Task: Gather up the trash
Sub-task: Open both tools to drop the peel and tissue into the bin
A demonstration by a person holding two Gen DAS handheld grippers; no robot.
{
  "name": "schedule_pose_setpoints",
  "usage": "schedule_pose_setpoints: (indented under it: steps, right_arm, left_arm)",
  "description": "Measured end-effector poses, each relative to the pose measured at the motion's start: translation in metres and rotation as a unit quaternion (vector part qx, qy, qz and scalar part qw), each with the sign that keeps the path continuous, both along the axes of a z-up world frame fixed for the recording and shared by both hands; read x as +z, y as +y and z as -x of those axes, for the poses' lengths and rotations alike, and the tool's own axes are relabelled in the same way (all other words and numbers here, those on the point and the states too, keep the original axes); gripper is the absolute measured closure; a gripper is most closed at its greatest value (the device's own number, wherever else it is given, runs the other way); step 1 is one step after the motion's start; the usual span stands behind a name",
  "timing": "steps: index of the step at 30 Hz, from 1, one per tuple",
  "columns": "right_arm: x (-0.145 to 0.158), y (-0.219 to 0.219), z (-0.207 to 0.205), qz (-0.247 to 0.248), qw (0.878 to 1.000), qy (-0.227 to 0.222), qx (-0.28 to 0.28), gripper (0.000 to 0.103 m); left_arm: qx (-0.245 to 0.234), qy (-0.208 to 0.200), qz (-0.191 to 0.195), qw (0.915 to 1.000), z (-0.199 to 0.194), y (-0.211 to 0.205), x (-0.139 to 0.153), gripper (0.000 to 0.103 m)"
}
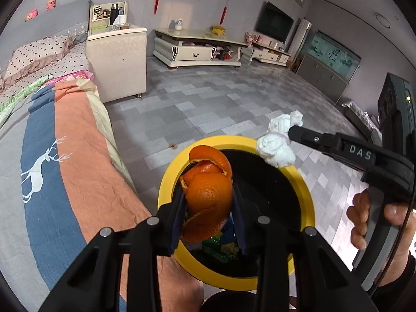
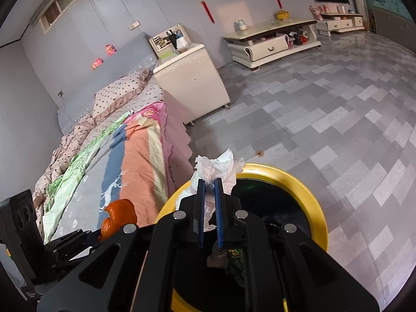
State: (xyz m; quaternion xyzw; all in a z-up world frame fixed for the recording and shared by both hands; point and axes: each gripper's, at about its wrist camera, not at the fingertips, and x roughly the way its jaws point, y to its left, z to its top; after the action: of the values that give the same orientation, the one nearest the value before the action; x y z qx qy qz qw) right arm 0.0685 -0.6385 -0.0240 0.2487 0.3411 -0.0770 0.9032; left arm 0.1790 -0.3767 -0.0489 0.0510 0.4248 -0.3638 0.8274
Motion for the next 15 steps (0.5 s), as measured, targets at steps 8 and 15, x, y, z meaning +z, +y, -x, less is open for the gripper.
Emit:
schedule_pose_setpoints:
  steps: [8, 15]
  right_arm:
    - [-0.005, -0.005, 0.002, -0.002, 1.000, 0.008, -0.021, 0.073]
    - [-0.005, -0.003, 0.004, -0.006, 1.000, 0.013, -0.027, 0.073]
  left_arm:
    - [0.006, -0.001, 0.007, 1.0000, -0.002, 0.007, 0.000, 0.053]
    - [0.021, -0.006, 0.005, 0.9998, -0.004, 0.022, 0.001, 0.053]
